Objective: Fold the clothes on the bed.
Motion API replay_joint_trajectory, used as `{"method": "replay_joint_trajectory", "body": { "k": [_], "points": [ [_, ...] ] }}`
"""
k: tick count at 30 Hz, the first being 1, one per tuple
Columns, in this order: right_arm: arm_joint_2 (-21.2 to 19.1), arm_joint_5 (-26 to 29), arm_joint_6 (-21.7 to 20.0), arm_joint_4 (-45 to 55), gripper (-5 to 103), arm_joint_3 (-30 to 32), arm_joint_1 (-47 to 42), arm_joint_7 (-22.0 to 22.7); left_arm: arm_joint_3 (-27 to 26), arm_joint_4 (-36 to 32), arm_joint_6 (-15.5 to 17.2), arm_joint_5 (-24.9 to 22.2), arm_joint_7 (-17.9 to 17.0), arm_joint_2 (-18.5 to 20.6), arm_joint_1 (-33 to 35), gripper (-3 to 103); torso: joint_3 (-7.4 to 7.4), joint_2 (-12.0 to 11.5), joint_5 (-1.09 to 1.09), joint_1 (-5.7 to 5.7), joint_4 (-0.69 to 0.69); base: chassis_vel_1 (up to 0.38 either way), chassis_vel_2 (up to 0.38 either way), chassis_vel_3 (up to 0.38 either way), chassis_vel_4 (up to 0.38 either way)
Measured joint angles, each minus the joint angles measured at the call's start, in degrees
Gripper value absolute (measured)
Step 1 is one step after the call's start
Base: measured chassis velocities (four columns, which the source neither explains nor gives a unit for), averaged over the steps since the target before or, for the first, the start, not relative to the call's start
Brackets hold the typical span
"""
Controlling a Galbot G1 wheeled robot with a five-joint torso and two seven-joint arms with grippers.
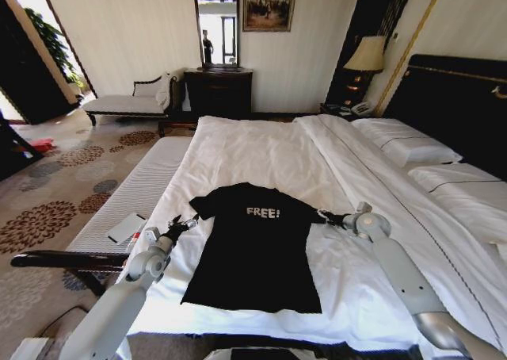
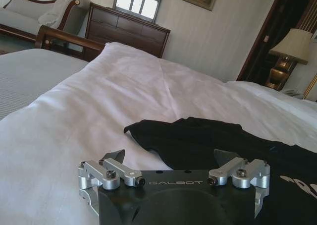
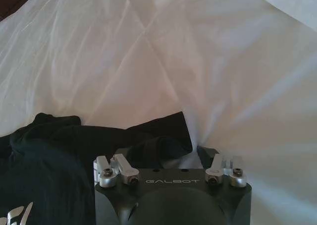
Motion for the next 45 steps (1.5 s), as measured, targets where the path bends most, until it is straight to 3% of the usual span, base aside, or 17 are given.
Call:
{"method": "replay_joint_trajectory", "body": {
  "k": [2, 6, 9, 11, 13, 14, 18, 21, 29, 35, 41, 43, 44, 45],
  "points": [
    [-0.10, -0.11, 0.17, 0.00, 72, 0.03, -0.02, -0.17, -0.01, 0.01, -0.02, 0.00, 0.00, -0.02, 0.02, 100, 0.00, 0.00, 0.00, 0.00, 0.00, 0.000, 0.000, 0.000, 0.000],
    [-0.58, -1.51, 1.23, 0.02, 50, 0.06, -0.12, -1.73, -0.03, 0.01, -0.06, 0.00, 0.00, -0.14, 0.09, 100, 0.00, 0.00, 0.00, 0.00, 0.00, 0.000, 0.000, 0.000, 0.000],
    [-0.76, -2.89, 2.04, 0.10, 44, -0.12, -0.29, -3.14, -0.11, 0.00, -0.09, 0.00, 0.00, -0.15, 0.10, 100, 0.00, 0.00, 0.00, 0.00, 0.00, 0.000, 0.000, 0.000, 0.000],
    [-0.78, -4.48, 2.99, 0.27, 33, -0.39, -0.47, -4.55, -0.23, -0.06, -0.15, -0.04, 0.00, -0.14, 0.20, 100, 0.00, 0.00, 0.00, 0.00, 0.00, 0.000, 0.000, 0.000, 0.000],
    [-0.78, -5.10, 3.30, 0.39, 33, -0.50, -0.53, -5.03, -0.32, -0.10, -0.18, -0.07, 0.00, -0.14, 0.27, 100, 0.00, 0.00, 0.00, 0.00, 0.00, 0.000, 0.000, 0.000, 0.000],
    [-0.78, -6.58, 4.02, 0.65, 23, -0.74, -0.68, -6.04, -0.50, -0.21, -0.27, -0.11, 0.00, -0.12, 0.45, 100, 0.00, 0.00, 0.00, 0.00, 0.00, 0.000, 0.000, 0.000, 0.000],
    [-0.84, -12.31, 7.00, 1.33, 13, -1.54, -1.09, -9.57, -0.85, -0.30, -0.47, -0.16, 0.02, 0.04, 0.87, 100, 0.00, 0.00, 0.00, 0.00, 0.00, 0.000, 0.000, 0.000, 0.000],
    [-0.93, -19.00, 11.61, 1.87, 2, -2.90, -1.27, -12.96, -1.16, -0.39, -0.63, -0.19, 0.06, 0.14, 1.10, 100, 0.00, 0.00, 0.00, 0.00, 0.01, 0.000, 0.000, 0.000, 0.000],
    [-0.80, -25.23, 18.64, 2.62, 2, -4.24, -1.71, -16.53, -1.38, -0.31, -0.74, -0.49, 0.08, 0.21, 1.06, 100, 0.00, 0.00, 0.00, 0.00, 0.01, 0.000, 0.000, 0.000, 0.000],
    [-0.89, -34.06, 24.91, 1.37, 2, -5.10, -3.87, -20.66, -1.36, 0.01, -0.83, -0.51, 0.08, 0.02, 1.01, 100, 0.00, 0.00, 0.00, 0.00, 0.00, 0.000, 0.000, 0.000, 0.000],
    [-0.93, -36.47, 26.06, 0.57, 1, -4.78, -5.20, -20.90, -1.14, 0.16, -0.86, -0.50, 0.08, -0.09, 0.94, 100, 0.00, 0.00, 0.01, 0.00, 0.00, 0.000, 0.000, 0.000, 0.000],
    [-1.31, -36.60, 26.06, 0.75, 5, -4.22, -5.56, -20.79, -0.99, 0.20, -0.86, -0.50, 0.08, -0.09, 0.85, 100, 0.00, 0.00, 0.01, 0.00, 0.01, 0.000, 0.000, 0.000, 0.000],
    [-1.81, -35.99, 25.97, 1.24, 16, -3.75, -5.66, -20.72, -0.85, 0.28, -0.86, -0.50, 0.08, -0.09, 0.73, 100, 0.00, 0.00, -0.01, 0.00, 0.00, 0.000, 0.000, 0.000, 0.000],
    [-2.15, -35.37, 25.87, 1.60, 16, -3.47, -5.66, -20.71, -0.76, 0.32, -0.86, -0.49, 0.08, -0.11, 0.68, 100, 0.00, 0.00, 0.00, 0.00, -0.01, 0.000, 0.000, 0.000, 0.000]
  ]
}}
